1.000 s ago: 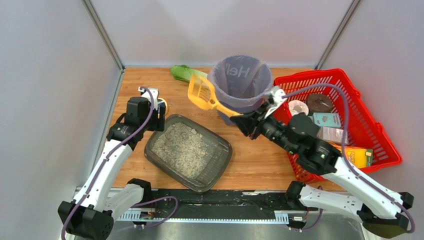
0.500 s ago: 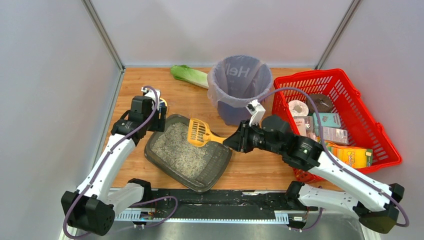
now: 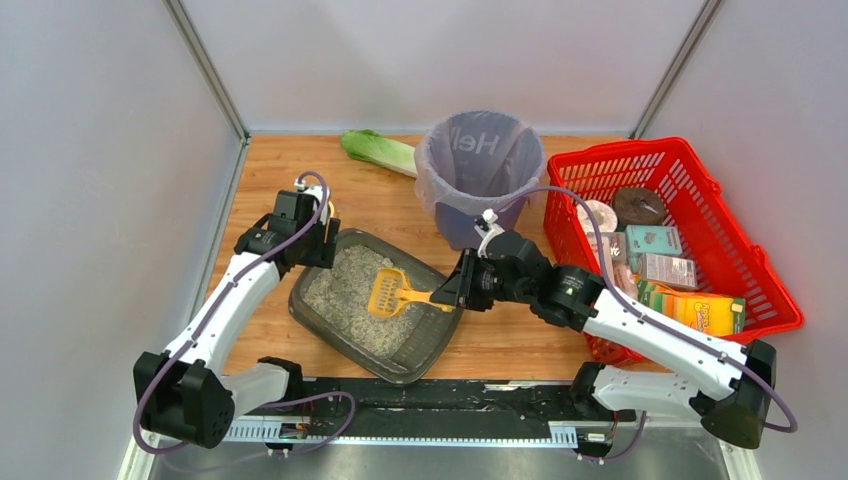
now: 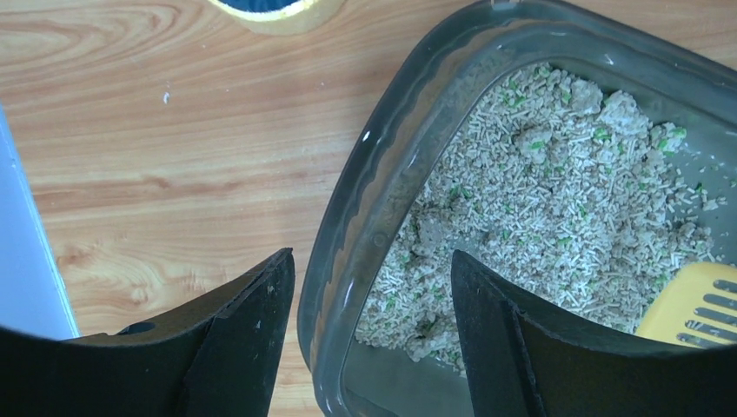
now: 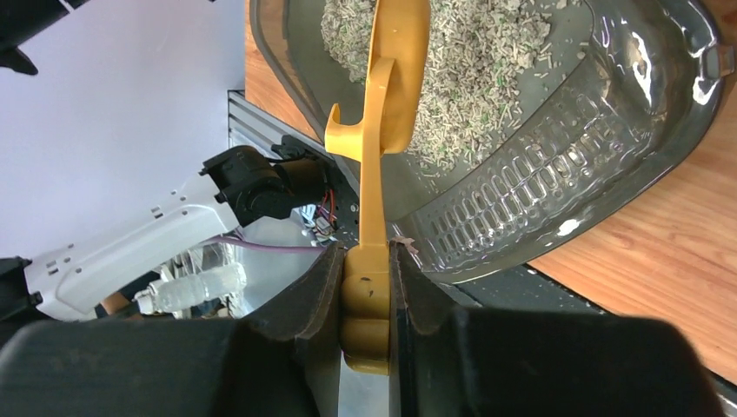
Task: Clean the litter box
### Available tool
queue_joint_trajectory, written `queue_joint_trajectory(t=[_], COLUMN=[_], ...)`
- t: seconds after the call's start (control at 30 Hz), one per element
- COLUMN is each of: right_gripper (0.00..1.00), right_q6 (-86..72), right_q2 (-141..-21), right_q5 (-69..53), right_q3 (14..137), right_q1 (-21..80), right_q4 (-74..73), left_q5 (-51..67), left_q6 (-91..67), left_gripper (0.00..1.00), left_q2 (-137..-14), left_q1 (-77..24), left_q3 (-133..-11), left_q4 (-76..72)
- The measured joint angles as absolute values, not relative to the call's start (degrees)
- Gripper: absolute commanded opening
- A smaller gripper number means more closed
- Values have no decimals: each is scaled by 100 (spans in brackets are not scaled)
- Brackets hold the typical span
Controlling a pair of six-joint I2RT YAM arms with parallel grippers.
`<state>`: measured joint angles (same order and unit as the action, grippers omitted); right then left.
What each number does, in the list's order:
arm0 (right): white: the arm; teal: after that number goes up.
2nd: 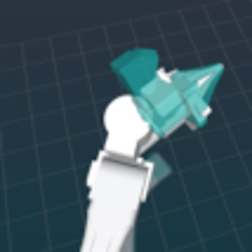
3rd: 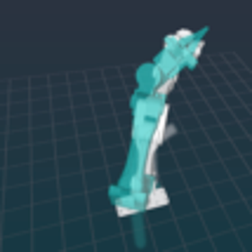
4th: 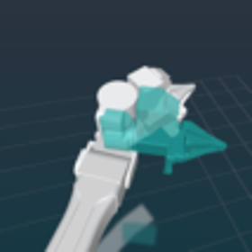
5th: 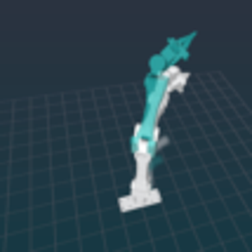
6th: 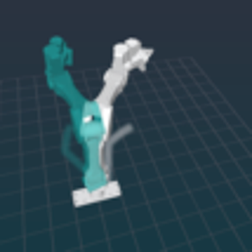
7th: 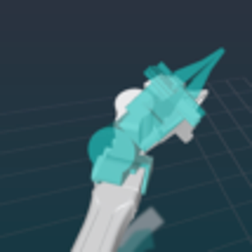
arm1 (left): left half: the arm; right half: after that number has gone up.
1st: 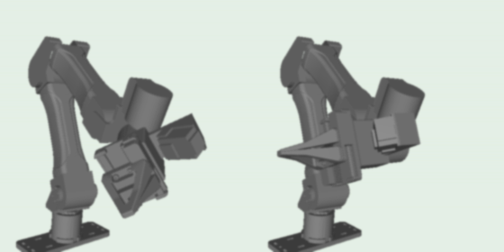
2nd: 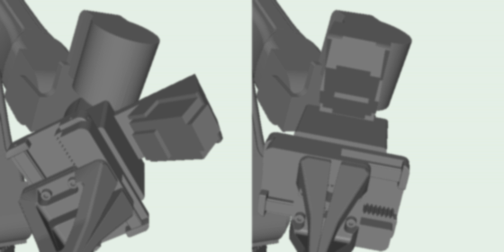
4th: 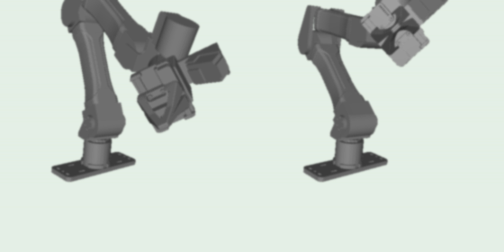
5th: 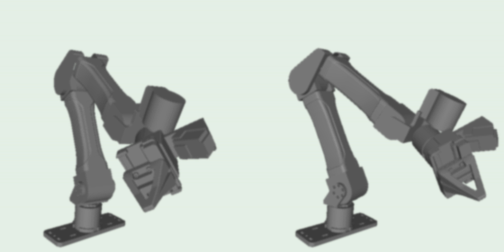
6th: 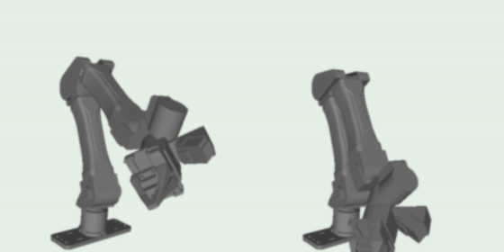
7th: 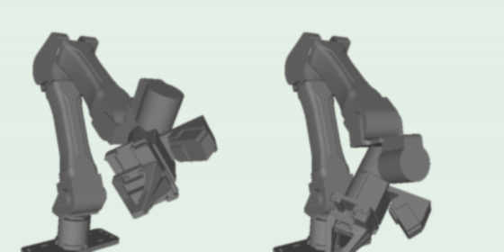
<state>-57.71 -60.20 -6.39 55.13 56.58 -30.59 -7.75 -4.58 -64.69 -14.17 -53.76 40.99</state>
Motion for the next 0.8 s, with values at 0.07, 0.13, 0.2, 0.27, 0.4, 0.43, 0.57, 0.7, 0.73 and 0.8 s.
queue_joint_trajectory(t=[0.07,0.13,0.2,0.27,0.4,0.43,0.57,0.7,0.73,0.8], right_gripper=[0,0,0,0,0,0,0,0,0,0], right_q6=[-5981,-6178,-6410,-6624,-7004,-7076,-7360,-7638,-7684,-7804], right_q2=[-6075,-6141,-6213,-6298,-6587,-6670,-6971,-7133,-7150,-7175], right_q5=[-604,-576,-502,-388,117,220,473,711,757,856], right_q3=[5513,5513,5516,5531,5752,5811,5922,5942,5940,5900], right_q1=[5658,5658,5658,5658,5693,5699,5732,5846,5863,5905], right_q4=[-3068,-3081,-3131,-3271,-3815,-3907,-4051,-3955,-3931,-3813], left_q5=[-744,-705,-661,-639,-628,-628,-628,-642,-650,-661], left_q6=[-460,-462,-462,-462,-460,-462,-460,-462,-462,-462], left_gripper=[74,74,74,73,72,72,69,67,66,64], left_q2=[-6530,-6554,-6563,-6578,-6685,-6722,-6866,-6978,-6995,-7028], left_q1=[-1417,-1417,-1420,-1424,-1439,-1450,-1466,-1466,-1466,-1472], left_q3=[-5391,-5395,-5395,-5395,-5415,-5417,-5419,-5437,-5448,-5465], left_q4=[4156,4185,4224,4230,4252,4254,4272,4316,4327,4346])
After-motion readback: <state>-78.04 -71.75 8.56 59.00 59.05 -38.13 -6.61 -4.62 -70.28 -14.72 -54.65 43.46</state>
